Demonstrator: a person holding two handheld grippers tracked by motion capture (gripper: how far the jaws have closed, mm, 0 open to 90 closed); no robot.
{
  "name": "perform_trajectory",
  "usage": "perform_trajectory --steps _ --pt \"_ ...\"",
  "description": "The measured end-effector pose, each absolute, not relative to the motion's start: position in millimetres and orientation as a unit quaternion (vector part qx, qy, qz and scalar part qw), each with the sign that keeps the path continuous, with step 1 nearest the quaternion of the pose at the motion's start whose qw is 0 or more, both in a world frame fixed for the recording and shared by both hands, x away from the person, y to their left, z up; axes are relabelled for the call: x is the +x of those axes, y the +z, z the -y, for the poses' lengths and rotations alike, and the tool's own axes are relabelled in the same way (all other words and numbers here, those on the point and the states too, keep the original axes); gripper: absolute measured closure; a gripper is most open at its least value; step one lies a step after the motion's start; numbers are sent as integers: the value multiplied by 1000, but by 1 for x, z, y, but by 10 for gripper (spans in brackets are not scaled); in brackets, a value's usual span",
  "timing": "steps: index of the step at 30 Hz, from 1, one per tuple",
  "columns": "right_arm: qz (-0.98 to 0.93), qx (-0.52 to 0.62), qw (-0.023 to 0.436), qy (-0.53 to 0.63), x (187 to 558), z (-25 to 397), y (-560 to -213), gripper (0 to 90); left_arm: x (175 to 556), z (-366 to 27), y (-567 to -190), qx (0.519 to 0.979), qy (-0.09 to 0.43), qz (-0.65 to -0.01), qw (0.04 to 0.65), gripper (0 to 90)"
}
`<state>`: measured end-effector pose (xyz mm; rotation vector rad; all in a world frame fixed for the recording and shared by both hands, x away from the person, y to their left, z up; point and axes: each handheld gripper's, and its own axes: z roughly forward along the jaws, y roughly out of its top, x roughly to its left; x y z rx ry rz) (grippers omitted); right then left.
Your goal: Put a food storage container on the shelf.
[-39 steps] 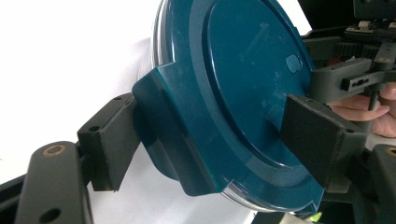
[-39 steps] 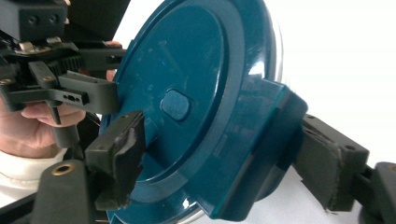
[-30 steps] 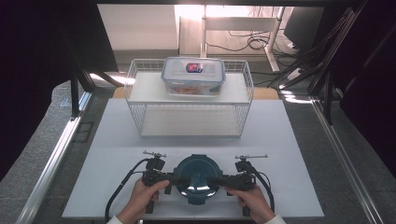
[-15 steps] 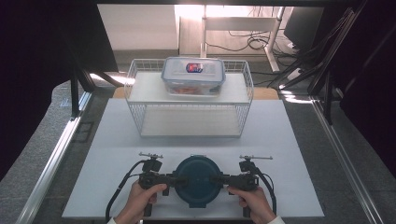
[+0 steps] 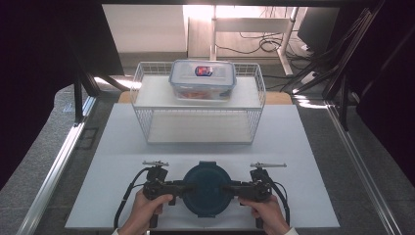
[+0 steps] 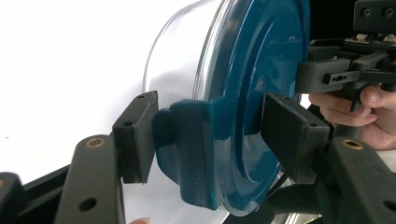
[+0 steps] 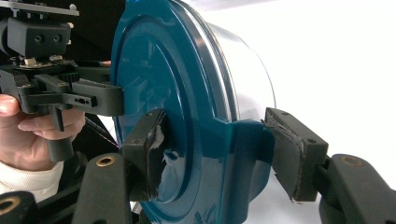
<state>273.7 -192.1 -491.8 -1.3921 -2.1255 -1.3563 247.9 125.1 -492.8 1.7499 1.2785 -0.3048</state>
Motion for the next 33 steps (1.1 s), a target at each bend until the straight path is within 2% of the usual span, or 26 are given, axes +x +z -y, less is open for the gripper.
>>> perform_trajectory --steps 14,33 --pt "742 -455 98 -482 272 192 -473 401 245 -125 -480 715 -110 -504 472 385" --pt "746 -438 76 -495 290 190 -445 401 264 -126 -450 723 -81 -487 483 382"
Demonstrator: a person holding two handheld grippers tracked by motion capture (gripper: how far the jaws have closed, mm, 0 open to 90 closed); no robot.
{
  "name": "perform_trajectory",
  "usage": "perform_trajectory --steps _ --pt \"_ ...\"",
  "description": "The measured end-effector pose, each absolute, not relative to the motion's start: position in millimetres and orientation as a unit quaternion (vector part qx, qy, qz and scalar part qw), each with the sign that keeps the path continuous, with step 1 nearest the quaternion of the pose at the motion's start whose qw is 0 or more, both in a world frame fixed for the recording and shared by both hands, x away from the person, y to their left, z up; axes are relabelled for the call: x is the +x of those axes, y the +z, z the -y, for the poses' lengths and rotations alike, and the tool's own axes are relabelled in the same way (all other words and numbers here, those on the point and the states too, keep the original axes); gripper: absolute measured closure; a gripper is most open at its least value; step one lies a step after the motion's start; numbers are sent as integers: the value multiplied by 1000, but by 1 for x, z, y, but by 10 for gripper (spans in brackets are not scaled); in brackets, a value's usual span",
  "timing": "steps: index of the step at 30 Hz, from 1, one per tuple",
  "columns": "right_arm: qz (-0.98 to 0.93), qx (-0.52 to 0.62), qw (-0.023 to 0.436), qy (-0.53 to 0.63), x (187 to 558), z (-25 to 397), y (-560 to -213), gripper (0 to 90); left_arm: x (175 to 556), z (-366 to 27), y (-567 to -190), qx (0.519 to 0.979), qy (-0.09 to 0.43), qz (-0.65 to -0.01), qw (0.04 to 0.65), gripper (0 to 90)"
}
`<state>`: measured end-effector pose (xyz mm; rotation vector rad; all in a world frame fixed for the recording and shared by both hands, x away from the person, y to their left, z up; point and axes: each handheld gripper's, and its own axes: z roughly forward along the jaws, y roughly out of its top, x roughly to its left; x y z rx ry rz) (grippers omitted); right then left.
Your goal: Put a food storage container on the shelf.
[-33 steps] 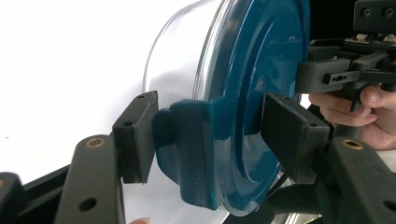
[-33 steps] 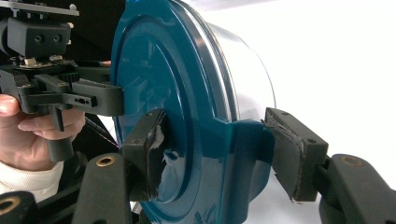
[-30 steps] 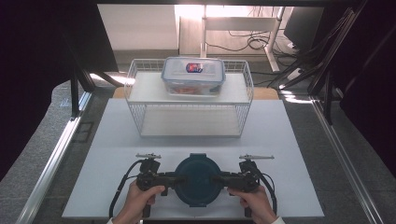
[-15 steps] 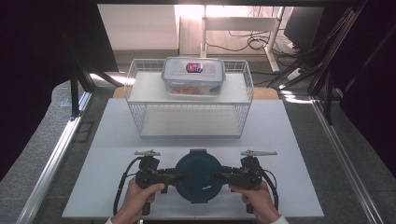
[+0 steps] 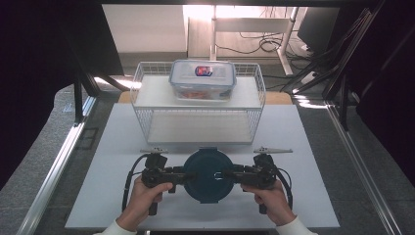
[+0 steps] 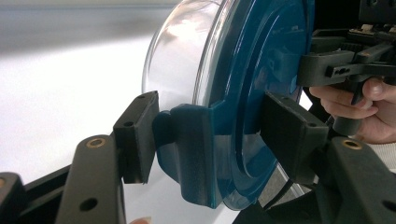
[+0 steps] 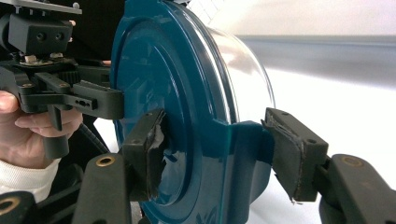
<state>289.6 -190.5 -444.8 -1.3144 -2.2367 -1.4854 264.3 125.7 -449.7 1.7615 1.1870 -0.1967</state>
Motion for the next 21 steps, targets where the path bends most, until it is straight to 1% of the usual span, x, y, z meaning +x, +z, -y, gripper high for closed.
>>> perform_trajectory --steps 7,21 --pt "746 -434 63 -501 297 189 -432 401 272 -128 -441 717 -80 -486 492 382" --pt "752 -421 57 -504 316 180 -405 401 287 -138 -414 714 -67 -480 505 390"
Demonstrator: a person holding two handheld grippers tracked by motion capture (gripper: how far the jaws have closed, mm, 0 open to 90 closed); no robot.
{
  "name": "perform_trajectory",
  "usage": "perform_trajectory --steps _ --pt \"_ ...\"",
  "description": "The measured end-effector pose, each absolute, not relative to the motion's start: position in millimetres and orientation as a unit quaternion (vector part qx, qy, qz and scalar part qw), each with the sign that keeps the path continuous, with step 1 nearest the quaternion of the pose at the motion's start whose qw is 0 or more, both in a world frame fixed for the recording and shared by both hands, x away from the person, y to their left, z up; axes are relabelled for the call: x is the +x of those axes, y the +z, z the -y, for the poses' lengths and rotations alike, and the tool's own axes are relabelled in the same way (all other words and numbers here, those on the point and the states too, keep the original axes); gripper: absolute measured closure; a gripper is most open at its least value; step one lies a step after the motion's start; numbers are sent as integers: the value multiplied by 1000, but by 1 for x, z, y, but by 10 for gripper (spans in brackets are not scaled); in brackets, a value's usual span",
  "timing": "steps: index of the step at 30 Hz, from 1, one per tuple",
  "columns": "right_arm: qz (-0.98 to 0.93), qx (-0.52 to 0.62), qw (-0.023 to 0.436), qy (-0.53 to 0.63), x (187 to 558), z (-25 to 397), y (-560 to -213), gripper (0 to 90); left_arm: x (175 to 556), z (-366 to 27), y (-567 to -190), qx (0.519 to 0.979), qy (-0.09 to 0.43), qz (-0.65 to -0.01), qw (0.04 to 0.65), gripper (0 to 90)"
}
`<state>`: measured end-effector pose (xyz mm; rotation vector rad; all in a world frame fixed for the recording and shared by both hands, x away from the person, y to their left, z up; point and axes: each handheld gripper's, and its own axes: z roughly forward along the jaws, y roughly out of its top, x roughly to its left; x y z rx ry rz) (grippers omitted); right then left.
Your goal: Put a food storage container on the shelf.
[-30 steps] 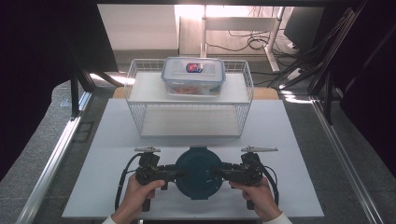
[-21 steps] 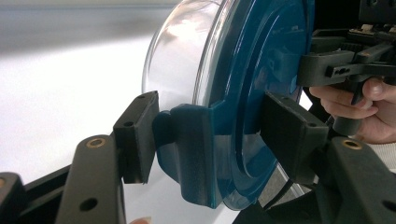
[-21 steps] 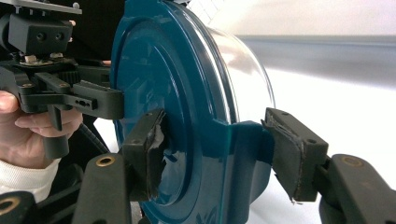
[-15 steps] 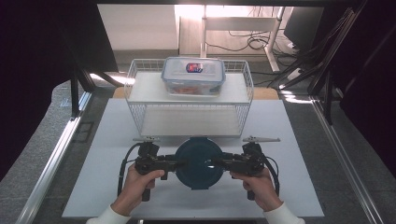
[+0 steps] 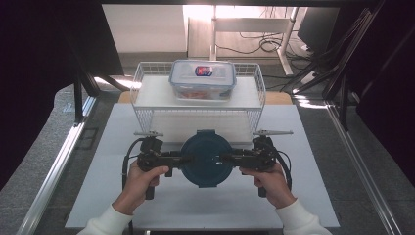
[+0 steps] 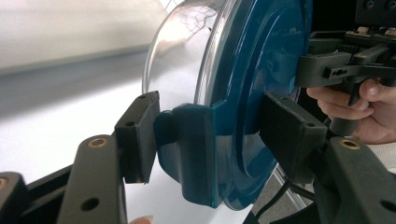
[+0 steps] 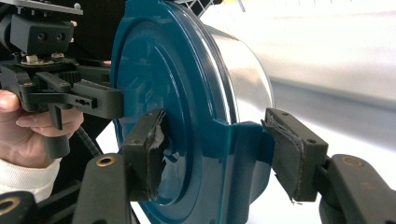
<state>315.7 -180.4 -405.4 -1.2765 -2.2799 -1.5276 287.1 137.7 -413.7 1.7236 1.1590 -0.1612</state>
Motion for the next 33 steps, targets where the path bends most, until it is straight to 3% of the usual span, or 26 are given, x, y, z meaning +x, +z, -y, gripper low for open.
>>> perform_trajectory --steps 33 --pt "747 -380 20 -544 364 168 -292 402 332 -152 -296 710 -11 -454 538 399"
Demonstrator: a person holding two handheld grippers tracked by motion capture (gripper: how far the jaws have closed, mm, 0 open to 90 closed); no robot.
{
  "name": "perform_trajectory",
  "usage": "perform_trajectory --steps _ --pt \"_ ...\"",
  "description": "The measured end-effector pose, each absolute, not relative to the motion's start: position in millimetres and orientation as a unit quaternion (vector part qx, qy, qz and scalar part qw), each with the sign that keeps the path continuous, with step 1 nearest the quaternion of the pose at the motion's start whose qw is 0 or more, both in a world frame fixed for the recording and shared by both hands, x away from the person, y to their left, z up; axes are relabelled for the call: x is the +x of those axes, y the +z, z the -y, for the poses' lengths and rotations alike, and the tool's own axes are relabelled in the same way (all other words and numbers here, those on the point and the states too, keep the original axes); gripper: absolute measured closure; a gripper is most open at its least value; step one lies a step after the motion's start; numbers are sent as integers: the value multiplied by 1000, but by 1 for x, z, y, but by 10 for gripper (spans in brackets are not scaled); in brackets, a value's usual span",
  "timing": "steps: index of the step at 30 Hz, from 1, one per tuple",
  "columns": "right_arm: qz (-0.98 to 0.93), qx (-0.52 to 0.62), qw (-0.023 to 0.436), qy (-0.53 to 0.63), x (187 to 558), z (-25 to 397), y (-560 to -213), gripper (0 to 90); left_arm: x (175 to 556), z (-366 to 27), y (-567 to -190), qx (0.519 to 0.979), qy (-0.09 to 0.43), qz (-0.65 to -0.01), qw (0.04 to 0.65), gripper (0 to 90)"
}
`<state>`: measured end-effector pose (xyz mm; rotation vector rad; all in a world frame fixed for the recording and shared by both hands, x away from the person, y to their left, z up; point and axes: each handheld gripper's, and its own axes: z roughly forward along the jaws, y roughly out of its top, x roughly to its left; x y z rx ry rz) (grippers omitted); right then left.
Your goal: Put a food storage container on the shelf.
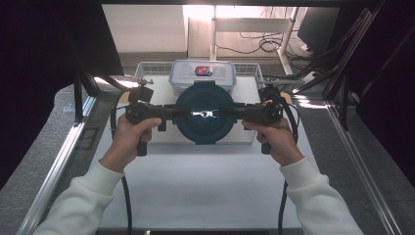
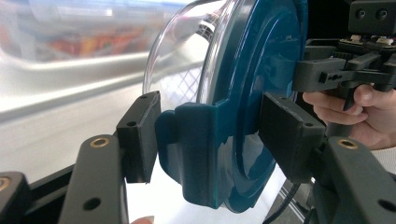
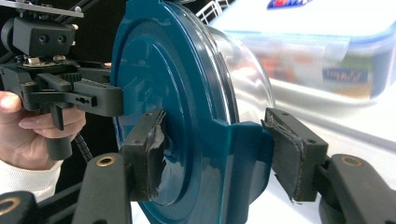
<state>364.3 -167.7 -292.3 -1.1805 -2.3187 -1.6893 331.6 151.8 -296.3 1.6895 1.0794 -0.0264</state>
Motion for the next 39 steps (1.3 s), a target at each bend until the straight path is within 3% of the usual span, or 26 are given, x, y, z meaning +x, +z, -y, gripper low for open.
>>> perform_trajectory --steps 21,39 --pt "744 -375 16 -553 403 162 -238 404 371 -161 -241 709 -2 -445 547 407" --pt "737 -393 8 -550 456 144 -204 405 434 -177 -215 697 -19 -454 555 396"
